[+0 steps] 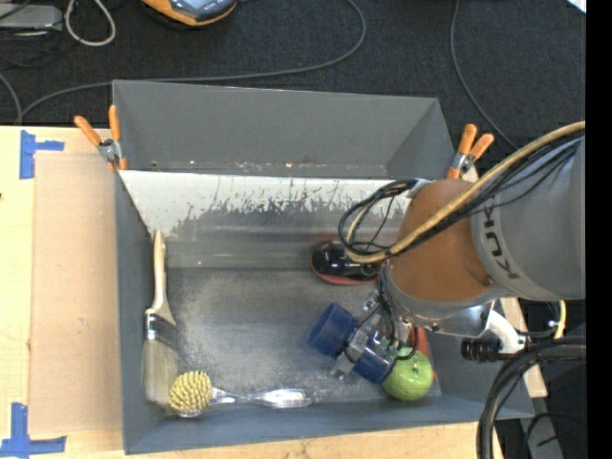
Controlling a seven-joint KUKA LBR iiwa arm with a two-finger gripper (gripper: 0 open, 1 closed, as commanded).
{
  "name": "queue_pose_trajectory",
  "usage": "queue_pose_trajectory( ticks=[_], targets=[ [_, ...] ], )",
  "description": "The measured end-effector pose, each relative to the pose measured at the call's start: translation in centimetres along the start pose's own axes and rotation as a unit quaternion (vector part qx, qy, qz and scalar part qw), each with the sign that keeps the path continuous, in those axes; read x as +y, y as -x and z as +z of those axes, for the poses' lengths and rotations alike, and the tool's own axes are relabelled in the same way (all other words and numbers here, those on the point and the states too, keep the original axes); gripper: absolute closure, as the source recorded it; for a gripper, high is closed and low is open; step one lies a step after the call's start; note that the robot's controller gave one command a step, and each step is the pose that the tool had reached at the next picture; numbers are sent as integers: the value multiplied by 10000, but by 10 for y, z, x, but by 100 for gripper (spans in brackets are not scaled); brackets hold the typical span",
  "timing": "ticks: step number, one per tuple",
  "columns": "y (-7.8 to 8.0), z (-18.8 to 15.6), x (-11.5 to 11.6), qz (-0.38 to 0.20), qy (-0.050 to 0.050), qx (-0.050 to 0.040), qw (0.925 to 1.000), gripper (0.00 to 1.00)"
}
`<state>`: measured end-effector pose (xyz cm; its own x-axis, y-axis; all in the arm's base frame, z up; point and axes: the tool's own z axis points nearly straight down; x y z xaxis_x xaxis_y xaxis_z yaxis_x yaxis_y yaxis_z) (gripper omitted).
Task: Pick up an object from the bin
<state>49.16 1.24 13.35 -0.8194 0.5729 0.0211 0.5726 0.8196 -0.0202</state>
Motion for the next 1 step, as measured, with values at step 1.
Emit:
queue_pose_trajectory(
  ticks=[1],
  targets=[
    [0, -107, -14, -29, -6, 8, 10000, 100]
  ],
)
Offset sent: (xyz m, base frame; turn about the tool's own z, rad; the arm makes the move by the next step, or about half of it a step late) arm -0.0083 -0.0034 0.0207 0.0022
